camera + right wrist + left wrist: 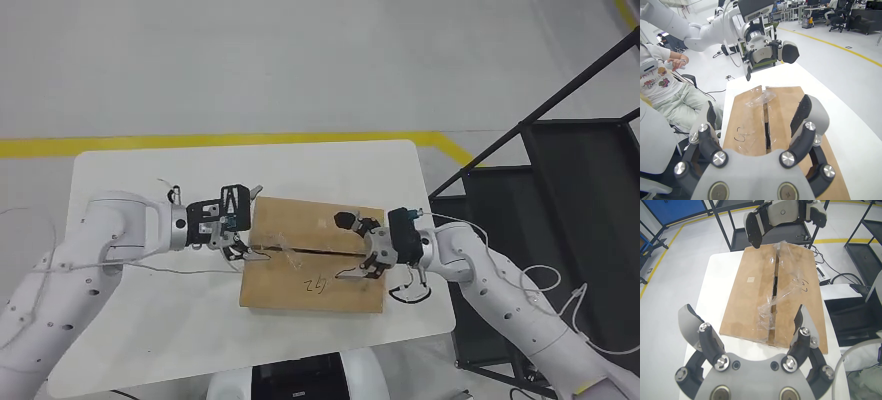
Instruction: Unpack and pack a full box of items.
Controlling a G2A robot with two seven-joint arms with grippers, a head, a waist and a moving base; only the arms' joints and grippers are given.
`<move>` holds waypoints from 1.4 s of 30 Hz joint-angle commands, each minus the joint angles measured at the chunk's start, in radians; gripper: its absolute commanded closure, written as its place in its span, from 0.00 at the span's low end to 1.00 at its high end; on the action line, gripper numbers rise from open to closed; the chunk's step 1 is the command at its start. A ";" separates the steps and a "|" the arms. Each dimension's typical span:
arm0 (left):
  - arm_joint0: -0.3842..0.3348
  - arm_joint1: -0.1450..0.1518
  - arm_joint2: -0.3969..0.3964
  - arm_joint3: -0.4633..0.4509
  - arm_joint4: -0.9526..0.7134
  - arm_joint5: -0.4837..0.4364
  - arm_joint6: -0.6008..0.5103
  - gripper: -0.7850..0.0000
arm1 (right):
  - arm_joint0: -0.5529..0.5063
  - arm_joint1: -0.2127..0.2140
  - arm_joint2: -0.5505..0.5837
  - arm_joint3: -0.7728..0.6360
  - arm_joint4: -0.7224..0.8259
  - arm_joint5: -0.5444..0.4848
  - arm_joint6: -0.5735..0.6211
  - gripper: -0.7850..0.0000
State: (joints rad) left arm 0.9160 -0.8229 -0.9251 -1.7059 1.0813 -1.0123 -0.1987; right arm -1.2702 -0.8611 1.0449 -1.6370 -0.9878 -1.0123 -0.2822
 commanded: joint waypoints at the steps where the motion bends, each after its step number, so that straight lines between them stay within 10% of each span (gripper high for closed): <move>1: -0.007 0.005 0.012 0.033 0.041 0.000 0.092 0.00 | 0.000 0.012 -0.003 -0.002 -0.002 0.000 -0.018 0.00; 18: -0.088 0.011 0.147 0.165 0.357 0.000 0.404 0.00 | 0.005 0.084 -0.034 0.000 0.004 0.000 -0.093 0.00; 22: -0.106 0.003 0.162 0.175 0.360 0.000 0.422 0.97 | 0.017 0.088 -0.051 0.001 0.011 0.000 -0.096 0.00; 23: -0.108 0.001 0.172 0.178 0.363 0.000 0.419 1.00 | 0.020 0.089 -0.056 0.002 0.011 0.000 -0.096 0.00; 42: -0.207 -0.034 0.312 0.252 0.290 0.000 0.286 1.00 | 0.047 0.105 -0.092 0.022 0.018 0.000 -0.119 0.00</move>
State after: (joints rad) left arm 0.7146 -0.8548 -0.6224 -1.4568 1.3808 -1.0123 0.0997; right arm -1.2251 -0.7559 0.9550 -1.6166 -0.9706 -1.0123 -0.4000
